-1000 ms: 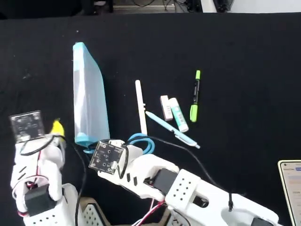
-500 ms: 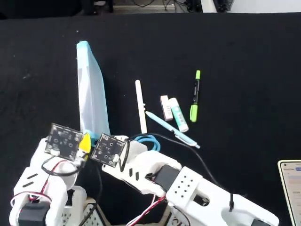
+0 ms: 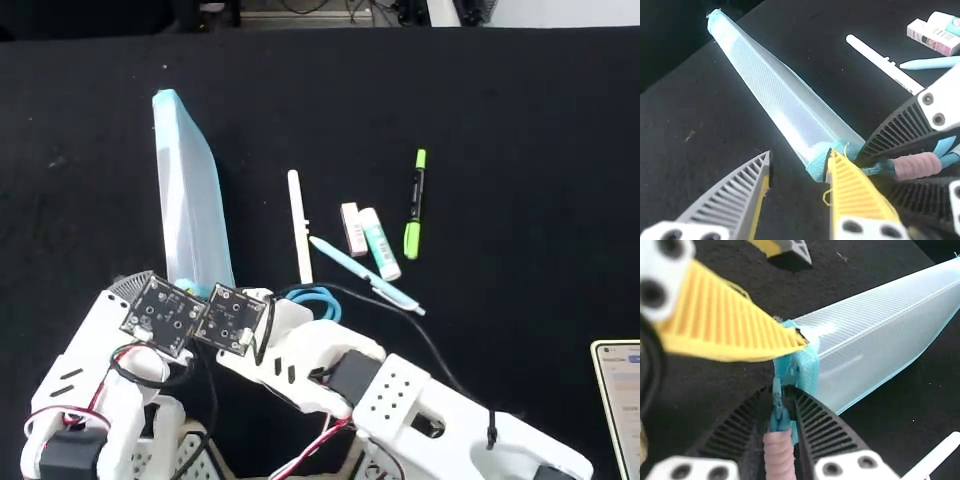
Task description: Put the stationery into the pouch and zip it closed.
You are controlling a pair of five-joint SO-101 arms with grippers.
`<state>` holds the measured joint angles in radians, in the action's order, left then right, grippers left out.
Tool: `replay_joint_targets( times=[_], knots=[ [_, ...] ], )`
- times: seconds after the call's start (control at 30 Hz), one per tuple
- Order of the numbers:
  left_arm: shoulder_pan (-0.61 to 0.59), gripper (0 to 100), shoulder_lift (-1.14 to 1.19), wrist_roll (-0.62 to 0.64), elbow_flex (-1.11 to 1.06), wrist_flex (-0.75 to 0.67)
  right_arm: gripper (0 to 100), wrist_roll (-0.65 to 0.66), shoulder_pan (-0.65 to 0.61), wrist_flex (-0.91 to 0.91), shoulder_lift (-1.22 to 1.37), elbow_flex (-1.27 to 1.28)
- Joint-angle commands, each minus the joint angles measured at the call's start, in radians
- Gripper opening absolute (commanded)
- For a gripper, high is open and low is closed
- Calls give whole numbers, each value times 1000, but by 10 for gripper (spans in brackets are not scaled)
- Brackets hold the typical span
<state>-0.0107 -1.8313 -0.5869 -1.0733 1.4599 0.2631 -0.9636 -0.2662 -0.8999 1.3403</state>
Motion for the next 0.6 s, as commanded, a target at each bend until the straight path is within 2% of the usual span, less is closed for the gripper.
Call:
replay_joint_targets(
  times=[0.0,0.1,0.2,0.47,0.57],
  knots=[
    [12,200,9,-35,48,77,11,9,17,-6,-31,-54],
    [21,200,9,-34,140,143,11,9,17,-6,-31,-54],
    [21,200,9,-38,124,152,11,9,17,-6,-31,-54],
    [12,196,9,-14,-56,-74,11,9,17,-6,-31,-51],
    [12,197,9,25,-58,-101,11,9,17,-6,-31,-51]
  ],
)
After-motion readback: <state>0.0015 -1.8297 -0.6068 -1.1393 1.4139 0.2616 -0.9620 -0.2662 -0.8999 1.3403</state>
